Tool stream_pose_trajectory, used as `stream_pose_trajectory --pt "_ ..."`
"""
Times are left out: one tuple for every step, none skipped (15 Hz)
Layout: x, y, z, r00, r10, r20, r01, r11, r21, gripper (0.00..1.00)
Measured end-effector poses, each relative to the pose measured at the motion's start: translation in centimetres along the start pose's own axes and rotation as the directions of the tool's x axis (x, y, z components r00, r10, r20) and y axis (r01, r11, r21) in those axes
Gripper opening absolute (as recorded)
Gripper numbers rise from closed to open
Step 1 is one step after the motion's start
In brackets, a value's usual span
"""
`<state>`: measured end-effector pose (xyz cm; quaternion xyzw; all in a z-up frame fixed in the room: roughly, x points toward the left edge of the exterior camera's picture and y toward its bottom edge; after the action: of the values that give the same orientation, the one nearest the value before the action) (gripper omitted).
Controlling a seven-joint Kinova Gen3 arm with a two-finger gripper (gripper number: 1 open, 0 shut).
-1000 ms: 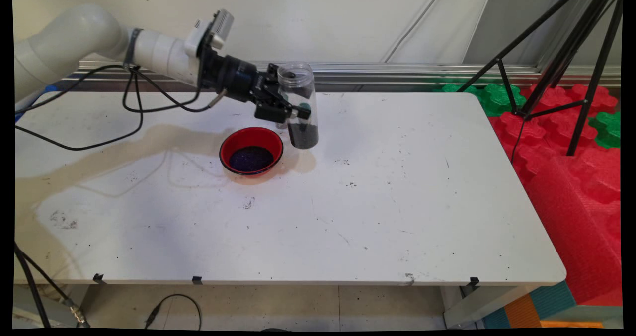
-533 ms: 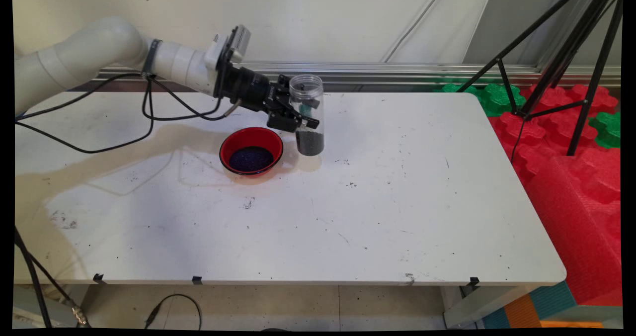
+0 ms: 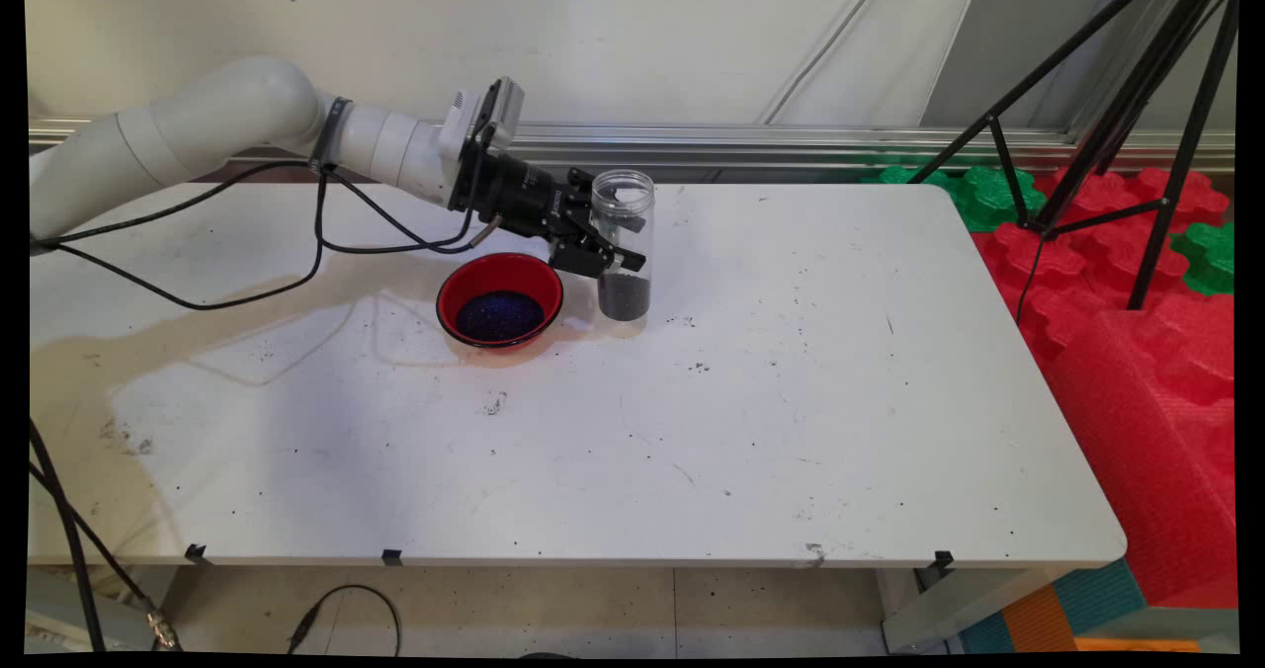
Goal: Place the picked object on the table
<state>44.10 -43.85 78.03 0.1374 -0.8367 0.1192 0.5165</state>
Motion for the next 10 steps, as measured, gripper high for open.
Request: stream_pose_trajectory --pt "-0.2 -0.1 0.2 1.0 -0.001 0.004 0.001 1.0 0.001 0.0" --pt "-0.4 -0.1 0.4 1.0 -0.002 0.007 0.002 1.0 0.0 0.0" --pt "-0.5 -0.2 0.5 1.0 -0.003 0.011 0.003 1.0 0.001 0.0" --pt "-0.7 -0.2 0.6 1.0 -0.004 0.015 0.004 1.0 0.0 0.0" --pt "-0.9 -0.2 0.7 1.0 -0.005 0.018 0.005 1.0 0.0 0.0" --pt "-1.0 -0.2 0.8 1.0 -0.006 0.022 0.006 1.0 0.0 0.0" --pt "-1.2 -0.3 0.9 1.0 -0.006 0.025 0.006 1.0 0.0 0.0" --pt "-1.3 -0.3 1.0 1.0 -0.007 0.028 0.007 1.0 0.0 0.0" --pt "-1.4 -0.3 1.0 1.0 -0.008 0.03 0.008 1.0 0.0 0.0" --pt "-1.5 -0.3 1.0 0.999 -0.009 0.033 0.009 1.0 0.0 0.0"
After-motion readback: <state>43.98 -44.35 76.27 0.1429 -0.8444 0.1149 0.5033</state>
